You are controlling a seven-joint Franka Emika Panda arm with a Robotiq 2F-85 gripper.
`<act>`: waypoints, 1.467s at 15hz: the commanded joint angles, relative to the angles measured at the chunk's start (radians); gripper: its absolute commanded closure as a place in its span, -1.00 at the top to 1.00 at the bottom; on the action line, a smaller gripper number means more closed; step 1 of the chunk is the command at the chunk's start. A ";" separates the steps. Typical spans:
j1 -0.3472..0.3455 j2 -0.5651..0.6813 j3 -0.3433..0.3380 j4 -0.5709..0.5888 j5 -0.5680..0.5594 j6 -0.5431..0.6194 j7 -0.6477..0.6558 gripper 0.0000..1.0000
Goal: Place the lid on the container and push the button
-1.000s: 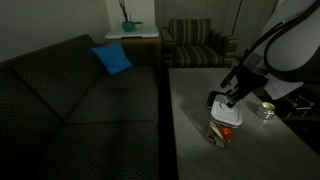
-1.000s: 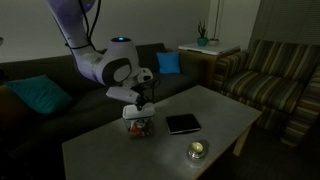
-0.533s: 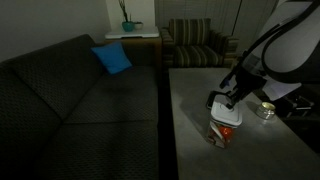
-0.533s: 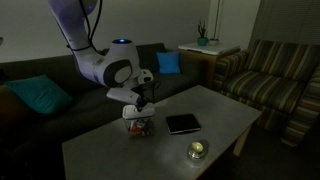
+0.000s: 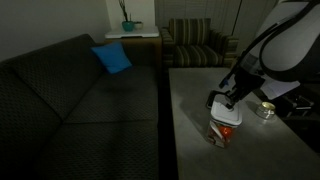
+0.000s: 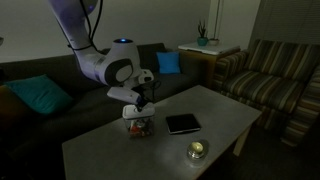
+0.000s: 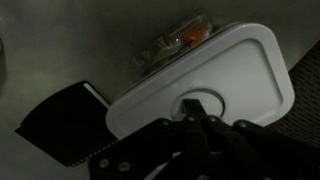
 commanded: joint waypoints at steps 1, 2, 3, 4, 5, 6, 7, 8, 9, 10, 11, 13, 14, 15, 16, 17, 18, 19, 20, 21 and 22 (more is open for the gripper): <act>0.018 -0.006 -0.007 -0.011 -0.035 -0.076 -0.002 -1.00; 0.022 -0.024 -0.009 -0.022 -0.045 -0.078 -0.005 -1.00; 0.020 -0.044 -0.001 -0.032 -0.057 -0.090 -0.011 -1.00; 0.023 -0.055 0.001 -0.038 -0.069 -0.095 -0.014 -1.00; 0.030 -0.064 -0.002 -0.040 -0.079 -0.100 -0.013 -1.00; 0.034 -0.077 -0.002 -0.042 -0.087 -0.107 -0.012 -1.00; 0.038 -0.084 0.000 -0.045 -0.096 -0.105 -0.014 -1.00; 0.044 -0.091 -0.002 -0.048 -0.103 -0.100 -0.013 -1.00; 0.047 -0.101 0.000 -0.051 -0.109 -0.100 -0.015 -1.00; 0.053 -0.110 -0.003 -0.056 -0.116 -0.097 -0.014 -1.00; 0.056 -0.116 -0.004 -0.058 -0.120 -0.095 -0.014 -1.00; 0.057 -0.128 -0.004 -0.060 -0.126 -0.098 -0.015 -1.00; 0.056 -0.131 -0.002 -0.060 -0.128 -0.098 -0.016 -1.00; 0.054 -0.136 0.000 -0.060 -0.130 -0.100 -0.019 -1.00; 0.053 -0.139 0.000 -0.063 -0.131 -0.096 -0.020 -1.00; 0.052 -0.146 0.001 -0.067 -0.131 -0.092 -0.022 -0.48; 0.049 -0.150 0.005 -0.069 -0.131 -0.092 -0.025 -0.46; 0.048 -0.151 0.006 -0.071 -0.133 -0.086 -0.029 -0.35; 0.046 -0.152 0.008 -0.073 -0.134 -0.084 -0.033 -0.19; 0.049 -0.154 0.005 -0.073 -0.135 -0.082 -0.033 -0.06; 0.049 -0.156 0.005 -0.076 -0.136 -0.079 -0.035 0.10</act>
